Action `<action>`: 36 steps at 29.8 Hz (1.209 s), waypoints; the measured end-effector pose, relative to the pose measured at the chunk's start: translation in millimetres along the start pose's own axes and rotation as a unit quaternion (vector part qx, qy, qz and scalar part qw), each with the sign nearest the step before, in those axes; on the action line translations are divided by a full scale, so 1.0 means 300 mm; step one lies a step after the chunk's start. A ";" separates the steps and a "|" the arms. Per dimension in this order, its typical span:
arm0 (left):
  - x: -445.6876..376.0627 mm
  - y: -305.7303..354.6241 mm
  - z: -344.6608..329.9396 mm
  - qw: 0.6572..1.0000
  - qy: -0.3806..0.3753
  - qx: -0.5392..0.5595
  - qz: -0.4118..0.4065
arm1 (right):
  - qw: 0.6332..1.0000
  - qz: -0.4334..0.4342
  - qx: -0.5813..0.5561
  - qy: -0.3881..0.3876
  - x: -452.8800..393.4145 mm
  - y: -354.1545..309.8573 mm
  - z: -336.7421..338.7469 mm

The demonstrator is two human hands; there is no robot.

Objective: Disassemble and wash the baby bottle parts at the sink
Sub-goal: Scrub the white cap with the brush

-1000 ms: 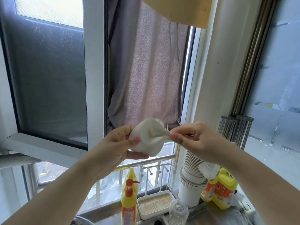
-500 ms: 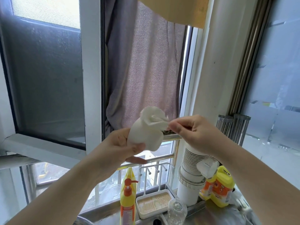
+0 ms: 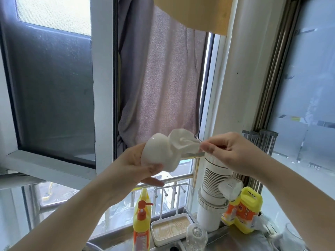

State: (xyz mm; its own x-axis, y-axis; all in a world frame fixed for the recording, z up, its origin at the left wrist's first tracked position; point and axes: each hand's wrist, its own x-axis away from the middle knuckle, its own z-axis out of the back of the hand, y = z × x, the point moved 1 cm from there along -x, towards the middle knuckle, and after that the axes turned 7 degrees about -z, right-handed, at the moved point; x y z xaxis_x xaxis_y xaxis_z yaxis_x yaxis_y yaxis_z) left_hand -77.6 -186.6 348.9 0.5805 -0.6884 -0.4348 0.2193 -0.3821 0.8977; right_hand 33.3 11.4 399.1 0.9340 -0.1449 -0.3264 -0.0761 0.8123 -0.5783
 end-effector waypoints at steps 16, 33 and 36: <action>-0.010 0.009 0.006 0.997 0.000 0.072 -0.011 | 1.000 0.001 0.007 -0.019 0.020 -0.015 -0.005; -0.015 -0.005 -0.016 0.998 0.017 0.066 0.002 | 1.000 0.012 0.011 -0.005 0.011 0.005 -0.007; -0.023 -0.005 -0.024 0.996 0.026 0.087 -0.002 | 0.999 0.034 0.016 0.020 0.000 -0.007 -0.023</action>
State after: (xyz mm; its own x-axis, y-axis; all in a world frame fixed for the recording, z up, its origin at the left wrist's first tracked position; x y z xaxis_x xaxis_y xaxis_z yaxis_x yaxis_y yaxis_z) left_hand -76.3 -176.7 351.0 0.6200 -0.6556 -0.4311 0.0864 -0.4890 0.8680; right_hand 31.1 5.9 395.1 0.9124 -0.1105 -0.3940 -0.1274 0.8383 -0.5301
